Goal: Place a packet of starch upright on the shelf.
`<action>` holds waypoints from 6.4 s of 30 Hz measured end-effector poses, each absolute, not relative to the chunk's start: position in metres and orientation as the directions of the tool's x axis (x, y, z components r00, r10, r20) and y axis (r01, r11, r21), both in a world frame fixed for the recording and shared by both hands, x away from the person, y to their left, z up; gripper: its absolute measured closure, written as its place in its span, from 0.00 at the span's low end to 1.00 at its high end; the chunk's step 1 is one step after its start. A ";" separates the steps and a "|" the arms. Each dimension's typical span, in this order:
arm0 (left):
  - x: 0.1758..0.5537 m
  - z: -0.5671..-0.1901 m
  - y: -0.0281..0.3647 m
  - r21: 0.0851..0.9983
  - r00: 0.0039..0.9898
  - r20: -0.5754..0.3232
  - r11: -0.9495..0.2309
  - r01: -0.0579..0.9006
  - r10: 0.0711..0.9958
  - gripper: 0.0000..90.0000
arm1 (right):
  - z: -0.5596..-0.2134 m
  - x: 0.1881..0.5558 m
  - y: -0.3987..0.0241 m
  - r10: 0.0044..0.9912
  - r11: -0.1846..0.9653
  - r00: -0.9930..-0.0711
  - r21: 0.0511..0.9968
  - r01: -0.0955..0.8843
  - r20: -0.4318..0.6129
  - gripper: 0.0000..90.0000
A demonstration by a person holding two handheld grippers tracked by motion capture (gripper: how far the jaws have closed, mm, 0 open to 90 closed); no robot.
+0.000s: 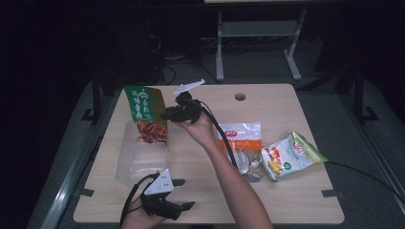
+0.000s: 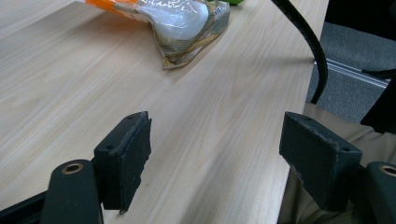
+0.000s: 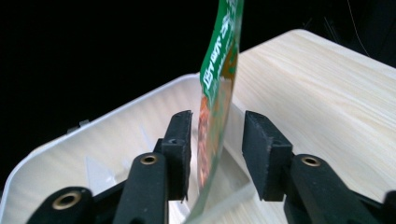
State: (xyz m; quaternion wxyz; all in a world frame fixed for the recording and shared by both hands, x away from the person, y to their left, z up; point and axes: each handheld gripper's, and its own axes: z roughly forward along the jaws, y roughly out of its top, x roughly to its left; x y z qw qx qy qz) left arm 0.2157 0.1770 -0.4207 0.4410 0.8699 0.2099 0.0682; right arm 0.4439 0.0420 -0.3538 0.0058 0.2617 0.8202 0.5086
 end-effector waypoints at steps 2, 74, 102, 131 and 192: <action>0.216 -0.421 0.177 0.796 0.903 -0.066 -0.524 0.304 0.424 0.27 | -0.351 0.442 0.036 0.435 0.362 -0.864 0.830 0.425 0.252 0.66; 0.218 -0.428 0.166 0.778 0.906 -0.055 -0.551 0.303 0.420 0.27 | -0.398 0.361 -0.214 0.706 0.343 -0.654 0.676 0.652 0.272 0.50; 0.220 -0.433 0.156 0.769 0.911 -0.062 -0.563 0.305 0.408 0.27 | -0.434 0.389 -0.217 0.702 0.336 -0.602 0.568 0.751 0.381 0.88; 0.244 -0.428 0.150 0.781 0.890 -0.094 -0.522 0.344 0.446 0.27 | -0.392 0.342 -0.199 0.605 0.348 -0.741 0.740 0.575 0.291 1.00; 0.293 -0.420 0.114 0.809 0.842 -0.115 -0.442 0.388 0.528 0.92 | -0.394 0.306 -0.126 0.508 0.475 -0.847 0.770 0.426 0.156 0.95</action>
